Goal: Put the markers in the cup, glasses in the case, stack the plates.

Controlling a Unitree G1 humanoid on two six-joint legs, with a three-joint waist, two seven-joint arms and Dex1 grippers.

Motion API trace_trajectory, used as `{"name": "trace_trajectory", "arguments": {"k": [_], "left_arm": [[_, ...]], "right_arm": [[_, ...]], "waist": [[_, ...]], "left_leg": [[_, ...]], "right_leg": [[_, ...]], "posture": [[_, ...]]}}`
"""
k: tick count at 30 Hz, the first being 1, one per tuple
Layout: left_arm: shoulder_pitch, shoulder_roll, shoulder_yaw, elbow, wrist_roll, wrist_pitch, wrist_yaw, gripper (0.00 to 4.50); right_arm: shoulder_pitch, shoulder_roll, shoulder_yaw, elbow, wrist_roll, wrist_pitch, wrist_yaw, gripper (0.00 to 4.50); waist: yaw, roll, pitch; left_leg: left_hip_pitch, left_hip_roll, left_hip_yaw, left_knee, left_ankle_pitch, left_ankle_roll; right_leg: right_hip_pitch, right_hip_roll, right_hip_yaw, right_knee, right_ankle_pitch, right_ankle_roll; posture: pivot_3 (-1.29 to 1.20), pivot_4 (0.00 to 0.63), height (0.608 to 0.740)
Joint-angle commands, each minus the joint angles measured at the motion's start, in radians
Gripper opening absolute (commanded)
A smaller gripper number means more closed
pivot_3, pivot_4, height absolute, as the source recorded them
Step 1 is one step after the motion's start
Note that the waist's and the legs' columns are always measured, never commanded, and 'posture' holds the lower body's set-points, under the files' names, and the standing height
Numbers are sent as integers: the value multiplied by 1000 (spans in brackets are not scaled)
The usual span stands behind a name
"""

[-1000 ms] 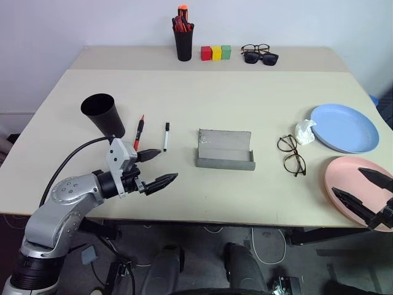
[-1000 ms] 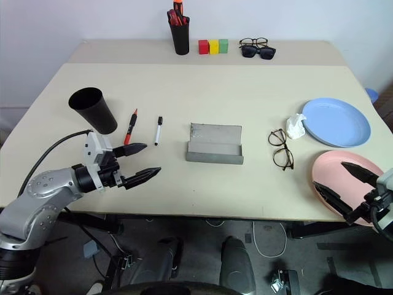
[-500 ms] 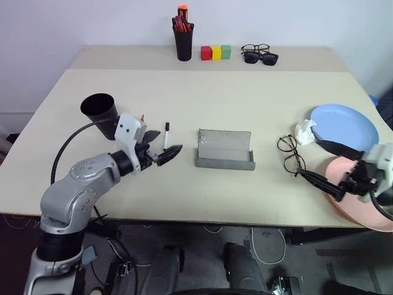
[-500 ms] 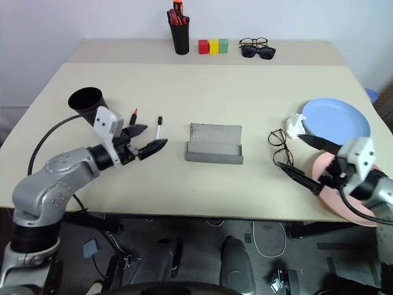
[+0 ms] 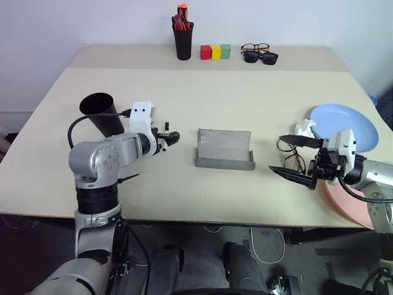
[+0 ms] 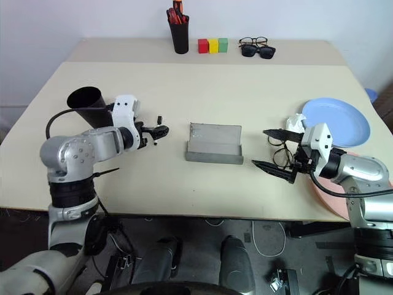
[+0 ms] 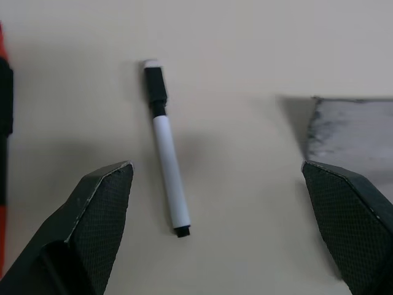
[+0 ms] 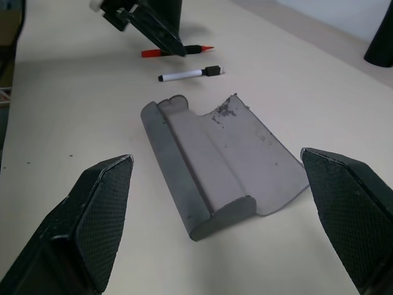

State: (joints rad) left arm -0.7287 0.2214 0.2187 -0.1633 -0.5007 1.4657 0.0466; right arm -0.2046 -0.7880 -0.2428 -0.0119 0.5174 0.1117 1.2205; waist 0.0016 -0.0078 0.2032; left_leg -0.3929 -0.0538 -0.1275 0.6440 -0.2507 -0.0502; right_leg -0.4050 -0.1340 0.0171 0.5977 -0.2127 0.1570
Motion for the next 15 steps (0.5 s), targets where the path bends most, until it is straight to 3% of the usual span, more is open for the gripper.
{"name": "trace_trajectory", "arguments": {"k": [1, 7, 15], "left_arm": [[-61, -27, 44, 58, 66, 17, 49, 4500], [-187, -58, 104, 229, 140, 1, 90, 4500], [-322, -27, 59, 479, 199, -72, 43, 4500]], "right_arm": [[-27, 9, -5, 5, 1, -32, 1, 4465], [-31, 14, -8, 4, 5, -41, -5, 4465], [-82, 6, -18, 32, 44, -9, 20, 4465]], "waist": [[0, 0, 0], [4, -1, 1], [-1, -1, 1]], "left_leg": [[0, 0, 0, 0, 0, 0], [-1, 0, 0, 1, 1, -2], [-1, 0, 0, 1, 1, -2]], "right_leg": [[0, 0, 0, 0, 0, 0], [0, 0, 0, 0, 0, 3], [0, 0, 0, 0, 1, 4]], "posture": [[0, 150, 740], [0, 150, 740], [0, 150, 740]]}}
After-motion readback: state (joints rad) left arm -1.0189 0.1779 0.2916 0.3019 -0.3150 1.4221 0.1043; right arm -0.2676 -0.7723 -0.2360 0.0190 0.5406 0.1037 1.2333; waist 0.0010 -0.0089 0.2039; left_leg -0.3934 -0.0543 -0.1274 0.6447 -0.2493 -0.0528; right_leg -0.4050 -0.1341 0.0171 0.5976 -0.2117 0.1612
